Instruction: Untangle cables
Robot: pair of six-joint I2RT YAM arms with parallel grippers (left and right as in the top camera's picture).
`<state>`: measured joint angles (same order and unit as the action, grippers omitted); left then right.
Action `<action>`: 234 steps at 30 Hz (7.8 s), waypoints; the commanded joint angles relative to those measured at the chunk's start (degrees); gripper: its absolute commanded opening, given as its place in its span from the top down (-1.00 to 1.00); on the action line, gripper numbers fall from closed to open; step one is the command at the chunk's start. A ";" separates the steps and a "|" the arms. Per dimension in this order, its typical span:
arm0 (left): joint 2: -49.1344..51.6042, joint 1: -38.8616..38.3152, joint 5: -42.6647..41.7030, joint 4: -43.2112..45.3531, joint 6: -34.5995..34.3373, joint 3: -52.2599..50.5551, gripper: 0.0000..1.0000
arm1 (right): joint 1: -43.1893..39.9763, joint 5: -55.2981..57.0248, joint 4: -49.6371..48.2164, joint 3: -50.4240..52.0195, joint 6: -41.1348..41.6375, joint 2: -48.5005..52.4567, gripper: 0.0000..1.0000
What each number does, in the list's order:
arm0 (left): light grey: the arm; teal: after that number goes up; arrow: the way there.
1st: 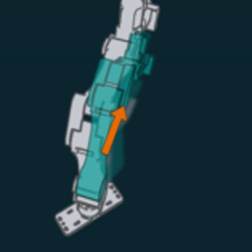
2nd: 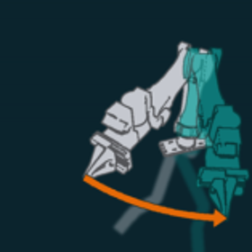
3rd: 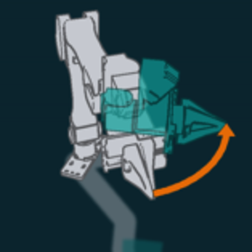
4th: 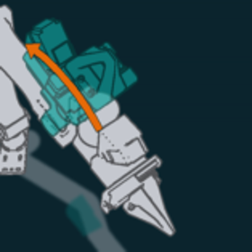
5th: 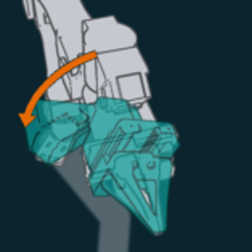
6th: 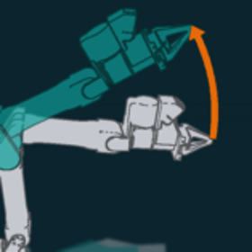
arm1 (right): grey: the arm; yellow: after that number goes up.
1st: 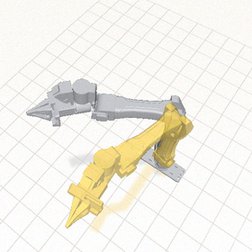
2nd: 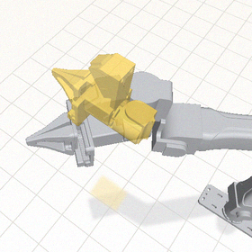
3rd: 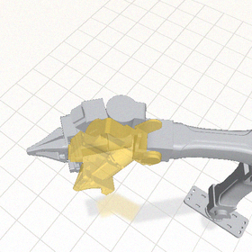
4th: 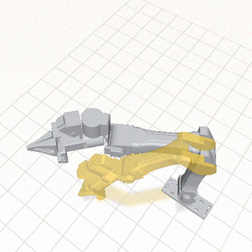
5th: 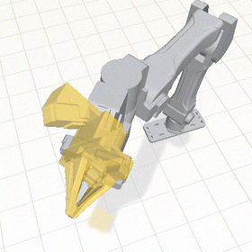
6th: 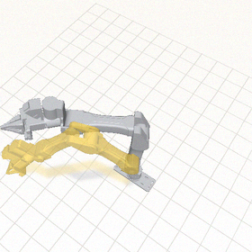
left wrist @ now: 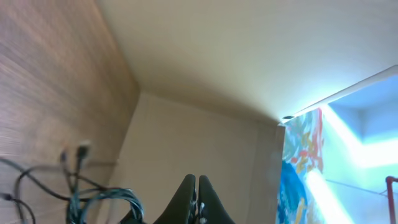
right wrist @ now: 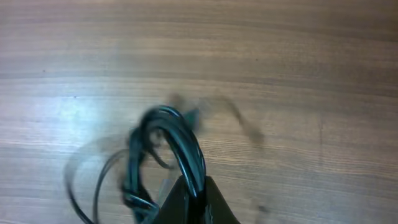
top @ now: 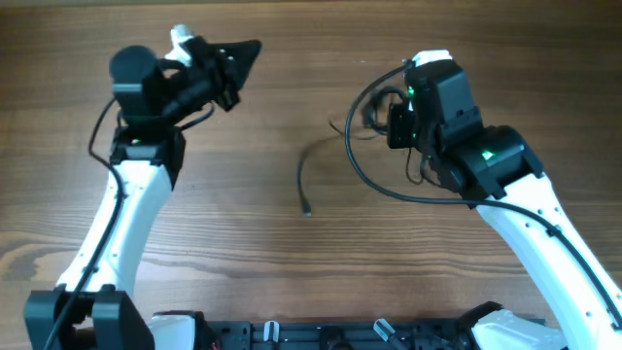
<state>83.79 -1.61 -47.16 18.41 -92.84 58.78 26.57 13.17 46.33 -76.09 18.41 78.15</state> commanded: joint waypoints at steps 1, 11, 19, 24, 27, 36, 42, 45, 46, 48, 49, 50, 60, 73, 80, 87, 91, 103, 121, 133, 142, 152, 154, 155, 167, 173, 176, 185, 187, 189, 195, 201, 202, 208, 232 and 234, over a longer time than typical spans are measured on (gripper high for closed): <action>-0.37 2.69 -1.88 -8.04 6.86 0.35 0.92 | -0.09 1.46 -0.17 0.07 1.31 0.39 0.91; -0.31 -17.99 16.94 -19.32 9.92 0.35 -0.88 | -0.09 1.42 -1.01 0.07 1.29 0.39 0.92; 2.84 -28.68 21.29 -19.34 -0.90 0.35 -0.50 | -0.09 1.42 -0.63 0.07 1.31 0.39 0.91; 7.17 -30.05 21.33 -19.43 -4.09 0.35 -0.20 | -0.09 1.42 -0.46 0.07 1.29 0.39 0.91; 8.28 -30.01 22.91 -19.41 -4.09 0.35 0.13 | -0.09 1.42 -0.42 0.07 1.31 0.39 0.92; 8.50 -30.01 22.91 -17.29 7.45 0.35 0.92 | -0.09 1.44 -0.37 0.07 1.25 0.39 0.91; 9.31 -31.08 13.94 -18.93 34.88 0.35 0.91 | -0.09 1.44 -0.59 0.07 1.27 0.39 0.91; 11.23 -31.78 12.26 -19.98 37.18 0.35 0.87 | -0.09 1.38 -1.33 0.07 1.27 0.39 0.91; 12.20 -32.33 11.19 -19.50 38.58 0.35 0.87 | -0.09 1.36 -1.73 0.07 1.27 0.39 0.92; 13.68 -33.55 11.17 -19.50 40.85 0.35 0.85 | -0.09 0.07 -3.08 0.04 1.07 0.39 0.92; 14.38 -33.99 11.17 -19.52 41.53 0.35 0.85 | -0.09 -0.66 -4.15 0.04 1.09 0.39 0.91; 14.86 -34.32 11.21 -19.69 41.75 0.35 0.82 | -0.09 -1.09 -4.85 0.04 1.05 0.39 0.92; 16.81 -34.62 12.02 -40.11 57.35 0.35 0.83 | -14.58 -13.14 -13.07 -1.99 1.05 0.39 0.91; 11.19 -24.15 13.14 -41.03 49.29 1.68 -0.56 | -21.92 -30.36 -8.92 -0.96 -6.47 0.39 0.91; 10.60 -22.99 -5.62 -17.00 48.68 1.66 -0.58 | -21.92 -50.05 -8.00 0.48 -22.34 1.90 0.91; 10.60 -21.40 -7.61 -12.00 49.13 1.66 -0.58 | -21.92 -50.42 -6.67 0.48 -32.24 6.69 0.92; 10.60 -13.77 -21.59 -10.47 64.92 1.66 -0.60 | -21.92 -66.82 2.03 0.48 -50.01 11.69 0.91; 10.60 -18.47 -18.88 -10.43 76.13 1.66 -0.20 | -21.92 -77.99 6.47 0.48 -52.63 12.83 0.92; 10.71 -21.81 -13.20 -10.47 76.35 1.64 0.87 | -21.86 -80.96 4.28 0.48 -45.27 16.04 0.92; 10.71 -18.99 19.61 -16.31 42.05 1.66 0.92 | -24.92 -56.54 -1.16 -0.04 -12.76 15.41 0.10; 10.69 -12.68 -14.97 1.11 51.69 1.64 0.92 | -24.48 -48.59 -11.19 7.85 40.63 16.17 -0.46; 10.71 -18.21 -14.88 1.51 61.20 1.64 0.92 | -24.48 -65.29 -25.86 15.80 52.30 17.33 -0.11; 10.71 -18.23 -14.75 1.51 61.16 1.64 0.92 | -24.48 -65.83 -25.92 15.80 52.28 17.33 0.25; 10.71 -18.29 -14.78 1.46 61.16 1.64 0.92 | -24.44 -65.81 -26.05 15.80 52.30 17.33 0.66; 10.71 -23.04 2.08 -6.97 61.02 1.64 0.92 | -18.71 -69.16 -40.50 15.80 44.85 17.33 0.91; 10.71 -23.30 8.61 -9.57 59.17 1.64 0.92 | -18.71 -59.41 -40.72 15.80 29.16 17.33 -0.21; 10.71 -23.30 12.02 -12.57 59.19 1.64 0.92 | -18.95 -47.28 -40.54 15.80 21.22 17.33 -0.99; 10.71 -23.26 24.79 -22.36 59.17 1.64 0.92 | -29.51 -70.86 -38.58 15.74 -1.31 12.33 -0.69; 10.71 -23.28 24.74 -22.38 59.17 1.64 0.92 | -28.09 -78.75 -36.22 15.74 -7.54 11.85 -0.61; 10.71 -23.45 24.72 -22.51 59.17 1.64 0.92 | -25.16 -79.19 -32.17 15.74 -12.00 11.87 -0.55; 10.71 -25.42 24.72 -22.53 59.21 1.64 0.92 | -12.66 -60.52 -27.06 15.74 -18.53 11.87 -0.48; 10.71 -26.18 24.74 -22.53 59.45 1.64 0.92 | -8.52 -42.97 -24.46 15.74 -16.33 11.87 -0.25; 10.71 -26.18 24.74 -22.53 59.45 1.64 0.92 | -8.52 -42.80 -24.44 15.74 -16.55 11.87 -0.27; 10.71 -26.18 24.76 -22.60 61.18 1.64 0.92 | -8.52 -47.93 -24.81 14.47 -16.92 9.99 -0.36; 10.69 -24.81 10.93 -18.45 60.89 1.64 0.92 | -8.52 -40.06 -25.68 14.62 -11.28 15.41 0.91; 10.69 -24.76 11.30 -18.38 60.89 1.64 0.92 | -8.52 -40.13 -25.88 14.60 -10.69 15.39 0.91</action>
<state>95.24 -26.41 -31.81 -0.30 -32.60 60.03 17.87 -28.23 21.34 -60.25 6.13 92.36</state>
